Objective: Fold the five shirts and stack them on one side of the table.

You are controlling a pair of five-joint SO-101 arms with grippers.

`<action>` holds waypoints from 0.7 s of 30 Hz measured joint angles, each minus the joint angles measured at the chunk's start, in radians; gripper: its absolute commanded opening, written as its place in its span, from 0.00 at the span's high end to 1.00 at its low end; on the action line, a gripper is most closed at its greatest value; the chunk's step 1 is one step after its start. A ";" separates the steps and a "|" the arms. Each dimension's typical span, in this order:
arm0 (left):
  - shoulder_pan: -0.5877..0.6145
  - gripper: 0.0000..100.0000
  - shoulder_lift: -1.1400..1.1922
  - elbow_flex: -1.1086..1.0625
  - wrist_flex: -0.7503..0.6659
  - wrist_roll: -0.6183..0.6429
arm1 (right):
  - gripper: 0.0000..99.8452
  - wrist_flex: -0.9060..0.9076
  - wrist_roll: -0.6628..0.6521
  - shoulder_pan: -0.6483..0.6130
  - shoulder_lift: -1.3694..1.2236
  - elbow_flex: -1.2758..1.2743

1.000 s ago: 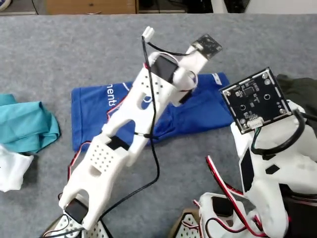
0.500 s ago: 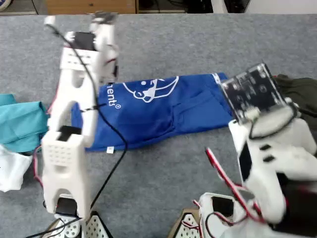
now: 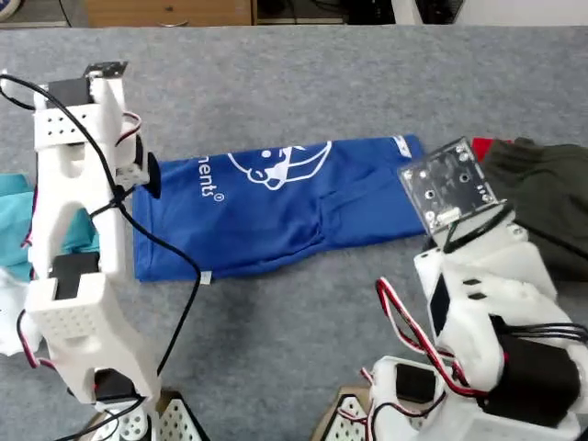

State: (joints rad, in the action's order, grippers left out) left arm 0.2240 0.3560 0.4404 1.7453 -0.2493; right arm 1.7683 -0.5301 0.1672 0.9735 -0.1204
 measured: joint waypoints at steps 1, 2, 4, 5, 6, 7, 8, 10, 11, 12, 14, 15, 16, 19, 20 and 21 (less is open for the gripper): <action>0.009 0.79 0.012 0.000 -0.009 -0.008 | 0.96 0.000 0.000 0.000 0.009 -0.018; 0.017 0.79 0.031 0.000 -0.025 -0.011 | 0.96 0.000 0.000 0.000 0.021 -0.037; 0.031 0.79 0.069 0.000 -0.035 -0.020 | 0.96 0.002 0.000 0.003 0.048 -0.058; 0.034 0.79 0.086 0.000 -0.035 -0.021 | 0.96 0.002 0.000 0.002 0.060 -0.064; 0.034 0.79 0.101 0.000 -0.035 -0.021 | 0.96 0.002 0.000 0.002 0.068 -0.068; 0.035 0.79 0.120 0.000 -0.035 -0.021 | 0.96 0.002 0.000 0.000 0.074 -0.068; 0.035 0.79 0.138 0.000 -0.037 -0.021 | 0.96 0.002 0.000 0.000 0.080 -0.068; 0.035 0.79 0.167 0.000 -0.043 -0.021 | 0.96 0.002 0.000 0.000 0.092 -0.068; 0.034 0.79 0.180 0.000 -0.044 -0.021 | 0.96 0.002 0.000 0.000 0.094 -0.068; 0.029 0.79 0.189 0.000 -0.044 -0.021 | 0.96 0.002 0.000 0.000 0.094 -0.068; 0.011 0.79 0.199 0.000 -0.044 -0.021 | 0.96 0.002 0.000 0.000 0.094 -0.068; 0.000 0.79 0.203 0.000 -0.044 -0.021 | 0.96 0.002 0.000 0.000 0.094 -0.068; -0.008 0.80 0.204 0.000 -0.044 -0.021 | 0.96 0.002 0.000 0.000 0.094 -0.068; -0.017 0.79 0.209 0.000 -0.075 -0.021 | 0.96 0.002 0.000 0.000 0.094 -0.068; -0.017 0.79 0.209 0.000 -0.081 -0.021 | 0.96 0.002 0.000 0.000 0.094 -0.068; -0.017 0.79 0.209 0.000 -0.094 -0.021 | 0.96 0.002 0.000 0.000 0.094 -0.068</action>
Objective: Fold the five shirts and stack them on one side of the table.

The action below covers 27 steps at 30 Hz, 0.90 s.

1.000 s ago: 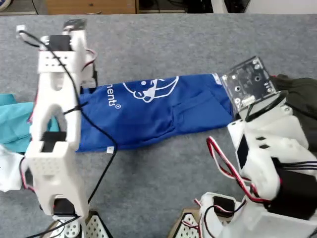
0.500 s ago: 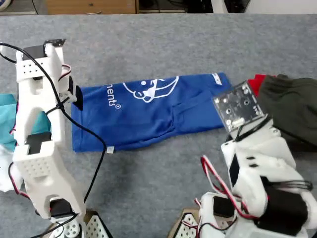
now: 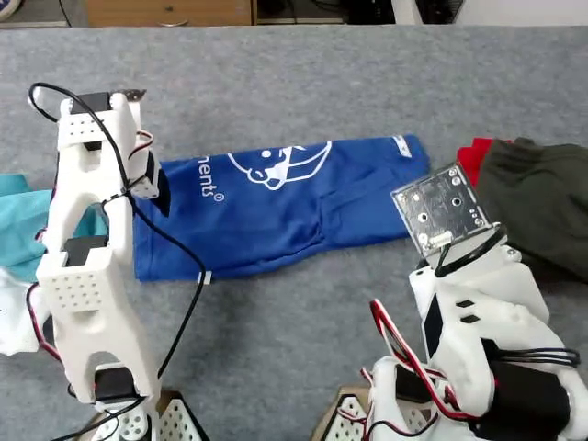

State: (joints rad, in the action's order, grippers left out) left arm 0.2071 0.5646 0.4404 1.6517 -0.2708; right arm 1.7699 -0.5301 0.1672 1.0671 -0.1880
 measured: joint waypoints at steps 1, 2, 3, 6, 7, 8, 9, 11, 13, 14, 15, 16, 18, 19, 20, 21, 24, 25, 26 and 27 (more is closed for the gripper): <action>0.000 0.79 0.000 0.000 -0.015 0.000 | 0.96 0.000 0.000 0.002 0.000 0.000; 0.000 0.79 0.000 0.000 -0.023 0.000 | 0.96 0.000 0.000 0.011 0.000 0.000; 0.000 0.79 0.000 0.000 -0.029 0.000 | 0.96 0.000 0.000 0.023 0.000 0.000; 0.000 0.79 0.000 0.000 -0.069 0.000 | 0.96 0.000 0.000 0.058 0.000 0.000; 0.000 0.79 0.006 0.000 -0.080 0.000 | 0.96 0.000 0.000 0.069 0.000 0.000; 0.000 0.79 0.017 0.000 -0.087 -0.006 | 0.96 0.000 0.000 0.078 0.000 0.000; 0.000 0.79 0.034 0.000 -0.091 -0.014 | 0.96 0.000 0.000 0.087 0.000 0.000; 0.000 0.80 0.066 0.000 -0.091 -0.023 | 0.96 0.000 0.000 0.095 0.000 0.000; 0.000 0.80 0.086 0.000 -0.092 -0.034 | 0.96 0.000 0.000 0.097 0.000 0.000; 0.002 0.80 0.091 0.000 -0.092 -0.035 | 0.96 0.000 0.000 0.098 0.000 0.000; 0.005 0.80 0.095 0.000 -0.094 -0.037 | 0.96 0.000 0.000 0.098 0.000 0.000; 0.006 0.80 0.095 0.000 -0.094 -0.037 | 0.96 0.000 0.000 0.098 0.000 0.000; 0.009 0.80 0.100 0.000 -0.094 -0.037 | 0.96 0.000 0.000 0.098 0.000 0.000; 0.009 0.80 0.104 0.000 -0.094 -0.037 | 0.96 0.000 0.000 0.098 0.000 0.000; 0.009 0.80 0.107 0.000 -0.094 -0.037 | 0.96 0.000 0.000 0.098 0.000 0.000; 0.009 0.80 0.109 0.000 -0.094 -0.043 | 0.96 0.000 0.000 0.098 0.000 0.000; 0.009 0.80 0.109 0.000 -0.094 -0.058 | 0.96 0.000 0.000 0.098 0.000 0.000; 0.009 0.80 0.109 0.000 -0.094 -0.060 | 0.96 0.000 0.000 0.098 0.000 0.000; 0.009 0.80 0.117 0.000 -0.094 -0.061 | 0.96 0.000 0.000 0.098 0.000 0.000; 0.009 0.80 0.130 0.002 -0.094 -0.061 | 0.96 0.000 0.000 0.098 0.000 0.000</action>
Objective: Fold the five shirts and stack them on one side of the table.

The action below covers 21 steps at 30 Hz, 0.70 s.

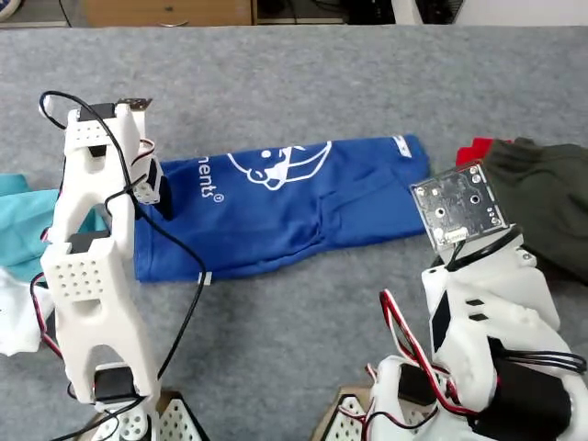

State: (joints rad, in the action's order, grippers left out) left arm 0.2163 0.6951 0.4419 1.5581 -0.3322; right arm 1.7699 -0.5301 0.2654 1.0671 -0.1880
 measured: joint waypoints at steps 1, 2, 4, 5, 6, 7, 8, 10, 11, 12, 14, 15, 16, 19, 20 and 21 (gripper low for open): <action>0.000 0.80 0.018 0.000 0.000 0.000 | 0.96 0.000 0.000 0.000 0.000 0.000; 0.000 0.80 0.032 0.005 0.000 0.000 | 0.96 0.000 0.000 0.000 0.000 0.000; 0.002 0.81 0.061 0.028 0.006 0.000 | 0.96 0.000 0.000 0.000 0.000 0.000; 0.005 0.82 0.074 0.029 0.008 0.000 | 0.96 0.000 0.000 0.000 0.000 0.000; 0.006 0.84 0.091 0.038 0.008 0.003 | 0.96 0.000 0.000 0.000 0.000 0.000; 0.008 0.85 0.103 0.049 0.014 0.011 | 0.96 0.000 0.000 0.000 0.000 0.000; 0.008 0.87 0.117 0.074 0.026 0.017 | 0.96 0.000 0.000 0.000 0.000 0.000; 0.008 0.92 0.135 0.106 0.041 0.023 | 0.96 0.000 0.000 0.000 0.000 0.000; 0.006 0.94 0.152 0.120 0.046 0.023 | 0.96 0.000 0.000 0.000 0.000 0.000; 0.003 0.96 0.167 0.137 0.051 0.025 | 0.96 0.000 0.000 0.000 0.000 0.000; -0.011 0.98 0.192 0.167 0.061 0.026 | 0.96 0.000 0.000 0.000 0.000 0.000; -0.017 0.98 0.204 0.183 0.071 0.026 | 0.96 0.000 0.000 0.000 0.000 0.000; -0.018 0.98 0.216 0.203 0.080 0.026 | 0.96 0.000 0.000 0.000 0.000 0.000; -0.023 0.98 0.247 0.253 0.106 0.029 | 0.96 0.000 0.000 0.000 0.000 0.012; -0.023 0.98 0.250 0.262 0.107 0.031 | 0.96 0.000 0.000 0.000 0.000 0.015; -0.023 0.98 0.253 0.273 0.107 0.037 | 0.96 0.000 0.000 0.000 0.000 0.015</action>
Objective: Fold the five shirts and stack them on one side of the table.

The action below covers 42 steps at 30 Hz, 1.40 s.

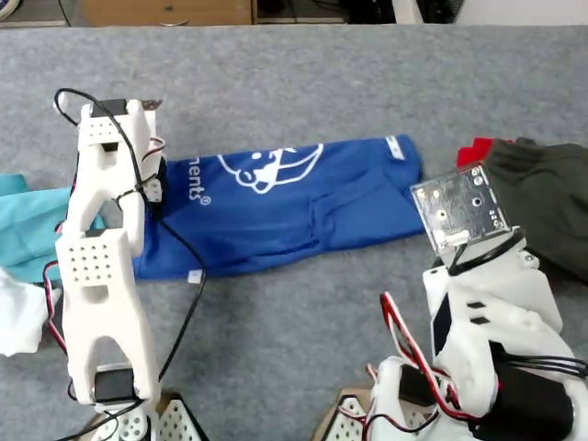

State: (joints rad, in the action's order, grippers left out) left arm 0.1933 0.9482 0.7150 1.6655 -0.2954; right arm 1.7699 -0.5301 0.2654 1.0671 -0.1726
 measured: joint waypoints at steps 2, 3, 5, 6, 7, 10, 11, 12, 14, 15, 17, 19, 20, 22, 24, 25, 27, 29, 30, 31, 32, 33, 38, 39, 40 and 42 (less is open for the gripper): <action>0.000 0.98 0.003 0.021 0.009 0.020 | 0.96 0.000 0.000 0.000 0.000 0.000; 0.000 0.98 -0.005 0.041 0.025 0.020 | 0.96 0.000 0.000 0.000 0.000 0.000; 0.006 0.98 -0.008 0.091 0.057 0.025 | 0.96 0.000 0.000 0.000 0.000 0.000; 0.012 0.98 -0.006 0.114 0.069 0.025 | 0.96 0.000 0.000 0.000 0.000 0.000; 0.020 0.98 -0.005 0.138 0.074 0.025 | 0.96 0.000 0.000 0.000 0.000 0.000; 0.043 0.98 -0.005 0.199 0.077 0.002 | 0.96 0.000 0.000 0.000 0.000 0.000; 0.046 0.98 -0.005 0.210 0.080 -0.002 | 0.96 0.000 0.000 0.000 0.000 0.000; 0.046 0.98 -0.005 0.216 0.081 -0.003 | 0.96 0.000 0.000 0.000 0.000 0.000; 0.044 0.98 -0.006 0.218 0.081 -0.005 | 0.96 0.000 0.000 0.000 0.000 0.000; 0.044 0.98 -0.017 0.215 0.081 0.000 | 0.96 0.000 0.000 0.000 0.000 0.000; 0.026 0.98 -0.058 0.193 0.081 0.012 | 0.96 0.000 0.000 0.000 0.000 0.000; -0.003 0.98 -0.117 0.155 0.081 0.017 | 0.96 0.000 0.000 0.000 0.000 0.000; -0.020 0.98 -0.147 0.133 0.081 0.021 | 0.96 0.000 0.000 0.000 0.000 0.000; -0.068 0.98 -0.209 0.084 0.081 0.032 | 0.96 0.000 0.000 0.000 0.000 0.000; -0.127 0.98 -0.267 0.044 0.081 0.071 | 0.96 0.000 0.000 0.000 0.000 0.000; -0.157 0.98 -0.293 0.031 0.081 0.094 | 0.96 0.000 0.006 0.000 0.000 0.000; -0.216 0.98 -0.333 0.028 0.081 0.147 | 0.96 0.000 0.023 0.000 0.000 0.000; -0.278 0.98 -0.359 0.029 0.081 0.199 | 0.96 0.000 0.028 0.000 0.000 0.000; -0.310 0.98 -0.364 0.037 0.081 0.221 | 0.96 0.000 0.031 0.000 0.000 0.000; -0.342 0.98 -0.365 0.046 0.081 0.245 | 0.96 0.000 0.031 0.000 0.000 0.000; -0.374 0.98 -0.365 0.058 0.081 0.262 | 0.96 0.000 0.031 0.000 0.000 0.000; -0.404 0.98 -0.365 0.072 0.081 0.281 | 0.96 0.000 0.031 0.000 0.000 0.000; -0.552 0.98 -0.364 0.167 0.081 0.359 | 0.96 0.000 0.031 0.000 0.000 0.000; -0.575 0.98 -0.354 0.190 0.081 0.374 | 0.96 0.000 0.031 0.000 0.000 0.000; -0.595 0.98 -0.341 0.213 0.081 0.388 | 0.96 0.000 0.031 0.000 0.000 0.000; -0.626 0.98 -0.305 0.262 0.081 0.407 | 0.96 0.000 0.031 0.000 0.000 0.000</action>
State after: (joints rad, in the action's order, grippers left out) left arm -0.4327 0.6429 0.9774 1.7469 0.1112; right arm 1.7699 -0.4994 0.2654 1.0671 -0.1726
